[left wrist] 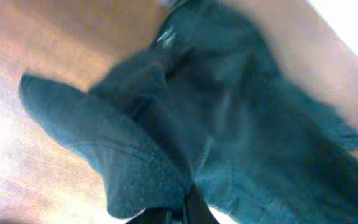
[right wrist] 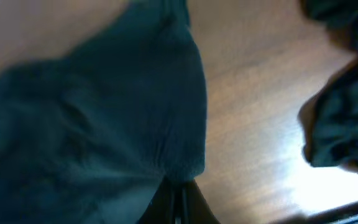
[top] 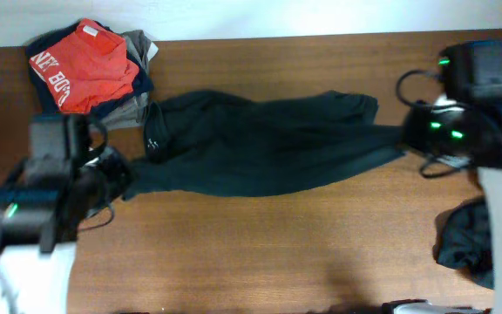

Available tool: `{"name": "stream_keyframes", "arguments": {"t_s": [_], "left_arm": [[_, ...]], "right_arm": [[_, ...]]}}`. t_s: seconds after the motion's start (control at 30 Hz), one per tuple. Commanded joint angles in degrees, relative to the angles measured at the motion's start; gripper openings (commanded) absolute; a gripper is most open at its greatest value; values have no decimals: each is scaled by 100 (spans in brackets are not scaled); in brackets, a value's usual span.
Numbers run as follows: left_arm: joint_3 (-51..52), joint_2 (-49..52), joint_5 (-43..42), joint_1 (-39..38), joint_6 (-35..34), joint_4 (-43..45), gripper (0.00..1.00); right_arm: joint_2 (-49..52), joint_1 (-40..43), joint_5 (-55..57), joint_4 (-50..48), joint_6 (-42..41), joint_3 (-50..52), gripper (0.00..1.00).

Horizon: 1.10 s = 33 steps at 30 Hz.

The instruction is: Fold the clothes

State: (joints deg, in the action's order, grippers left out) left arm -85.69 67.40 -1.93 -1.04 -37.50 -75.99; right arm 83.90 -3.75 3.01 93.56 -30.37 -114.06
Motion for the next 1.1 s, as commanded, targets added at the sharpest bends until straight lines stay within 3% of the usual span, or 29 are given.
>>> {"name": "stream_keyframes", "arguments": {"t_s": [0.0,0.3,0.6,0.8,1.07], "left_arm": [[-949,-341,83,-212,76,-400,1],[-3445,-400,79,-702,74,-1523,1],[-4688,-365,24,-721,74,-1722,1],[-4736,122,455,-721,120,-1255,1],[-4739,2142,450,-706,603,223,1]], "right_arm": [[-219,-26,210,378,210,-1154,4],[-944,-37,-85,376,490,-2468,4],[-1379,-37,-79,369,509,-2752,4],[-1121,-37,562,11,501,-2802,4],[267,33,1012,-955,509,-2802,4]]}}
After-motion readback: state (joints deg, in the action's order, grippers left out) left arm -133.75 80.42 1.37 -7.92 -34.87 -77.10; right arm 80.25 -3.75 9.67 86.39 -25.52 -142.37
